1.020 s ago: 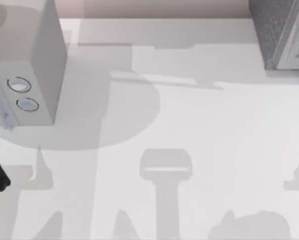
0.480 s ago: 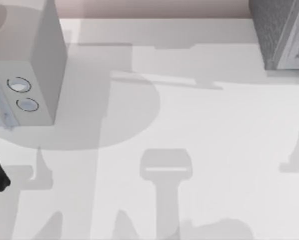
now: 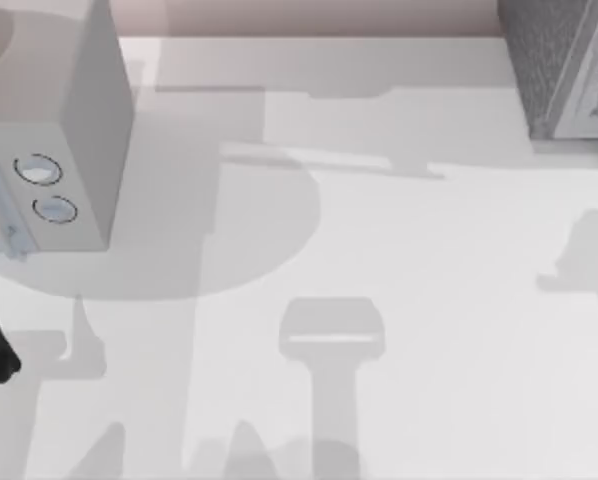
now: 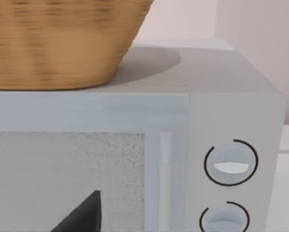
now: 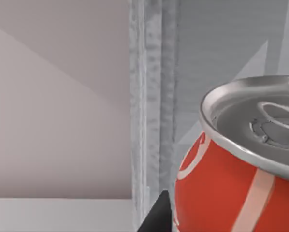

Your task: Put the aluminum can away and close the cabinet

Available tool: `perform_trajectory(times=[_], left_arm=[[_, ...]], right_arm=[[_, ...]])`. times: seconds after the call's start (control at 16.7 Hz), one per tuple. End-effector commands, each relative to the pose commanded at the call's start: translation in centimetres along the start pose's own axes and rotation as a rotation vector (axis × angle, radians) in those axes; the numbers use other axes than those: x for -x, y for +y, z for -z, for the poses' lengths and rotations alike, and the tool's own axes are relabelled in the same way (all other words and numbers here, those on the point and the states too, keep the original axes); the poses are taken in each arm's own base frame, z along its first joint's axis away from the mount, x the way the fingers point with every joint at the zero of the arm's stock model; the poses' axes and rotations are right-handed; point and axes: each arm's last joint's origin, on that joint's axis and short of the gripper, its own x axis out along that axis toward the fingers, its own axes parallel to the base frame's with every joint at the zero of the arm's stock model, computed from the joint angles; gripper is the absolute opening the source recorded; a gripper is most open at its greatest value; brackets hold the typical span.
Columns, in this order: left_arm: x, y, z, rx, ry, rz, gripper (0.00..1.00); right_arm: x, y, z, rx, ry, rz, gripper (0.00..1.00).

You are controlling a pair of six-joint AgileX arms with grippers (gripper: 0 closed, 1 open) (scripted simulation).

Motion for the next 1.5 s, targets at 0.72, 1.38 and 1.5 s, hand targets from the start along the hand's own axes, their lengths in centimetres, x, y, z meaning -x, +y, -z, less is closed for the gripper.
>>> perform_trajectory(times=[0.72,1.38,1.5], left_arm=[[0.0,0.0,0.0,0.000,0.000,0.000,1.00],[0.0,0.0,0.0,0.000,0.000,0.000,1.00],[0.0,0.0,0.0,0.000,0.000,0.000,1.00]], right_arm=[[-5.3,1.3,-11.4,0.000,-0.003,0.014,0.00],[-12.2,3.5,-18.6,-0.003,-0.006,0.008,0.00],[-12.9,3.7,-19.0,-0.002,-0.005,0.012,0.00]])
